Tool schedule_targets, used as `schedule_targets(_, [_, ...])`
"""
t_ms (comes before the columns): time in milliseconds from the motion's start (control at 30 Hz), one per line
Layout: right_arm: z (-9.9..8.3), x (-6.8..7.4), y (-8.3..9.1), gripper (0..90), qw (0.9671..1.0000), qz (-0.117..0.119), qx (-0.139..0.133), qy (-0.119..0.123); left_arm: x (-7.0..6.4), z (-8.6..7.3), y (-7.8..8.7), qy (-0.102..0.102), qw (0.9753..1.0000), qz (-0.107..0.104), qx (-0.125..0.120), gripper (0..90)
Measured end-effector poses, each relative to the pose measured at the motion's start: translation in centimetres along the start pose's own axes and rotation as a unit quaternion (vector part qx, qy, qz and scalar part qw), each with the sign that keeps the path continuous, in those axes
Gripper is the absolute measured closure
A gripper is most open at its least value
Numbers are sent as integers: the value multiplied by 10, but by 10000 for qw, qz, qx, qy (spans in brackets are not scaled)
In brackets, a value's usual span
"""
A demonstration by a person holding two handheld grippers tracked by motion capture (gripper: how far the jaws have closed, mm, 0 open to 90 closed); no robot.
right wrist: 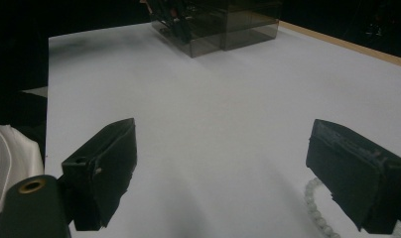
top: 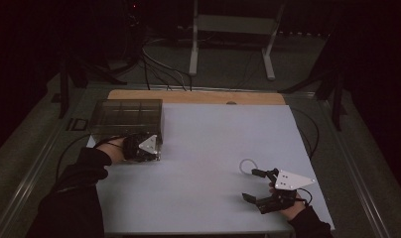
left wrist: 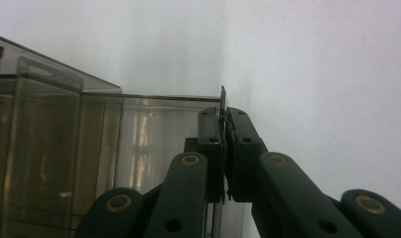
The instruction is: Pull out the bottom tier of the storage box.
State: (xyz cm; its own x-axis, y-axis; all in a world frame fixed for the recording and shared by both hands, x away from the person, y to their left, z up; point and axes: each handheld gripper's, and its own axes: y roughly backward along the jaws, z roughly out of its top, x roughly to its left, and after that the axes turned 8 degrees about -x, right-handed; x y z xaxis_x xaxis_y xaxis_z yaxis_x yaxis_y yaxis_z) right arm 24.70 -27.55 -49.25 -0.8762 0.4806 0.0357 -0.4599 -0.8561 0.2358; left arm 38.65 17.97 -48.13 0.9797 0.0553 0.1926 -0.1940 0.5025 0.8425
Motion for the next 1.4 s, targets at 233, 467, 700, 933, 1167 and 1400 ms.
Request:
schedule_targets(233, [0, 0, 0, 126, 10000, -7, -7, 0, -7, 1, 2, 32, 10000, -21, -8, 876])
schedule_targets(467, [1, 0, 0, 126, 10000, -11, -10, -1, -13, 1, 4, 111, 9999, -36, -17, 876])
schedule_targets(700, [1, 0, 0, 126, 10000, -17, -31, -2, -19, 1, 5, 89, 9999, -44, -52, 876])
schedule_targets(933, [1, 0, 0, 126, 10000, -16, -32, 3, -23, 2, 6, 102, 9999, -57, -39, 876])
schedule_targets(1167, [1, 0, 0, 126, 10000, -16, -23, 5, -21, 0, 5, 136, 9998, -55, -105, 876])
schedule_targets(1400, [1, 0, 0, 127, 10000, -15, -20, -5, -20, -1, 5, 174, 9997, -83, -157, 875])
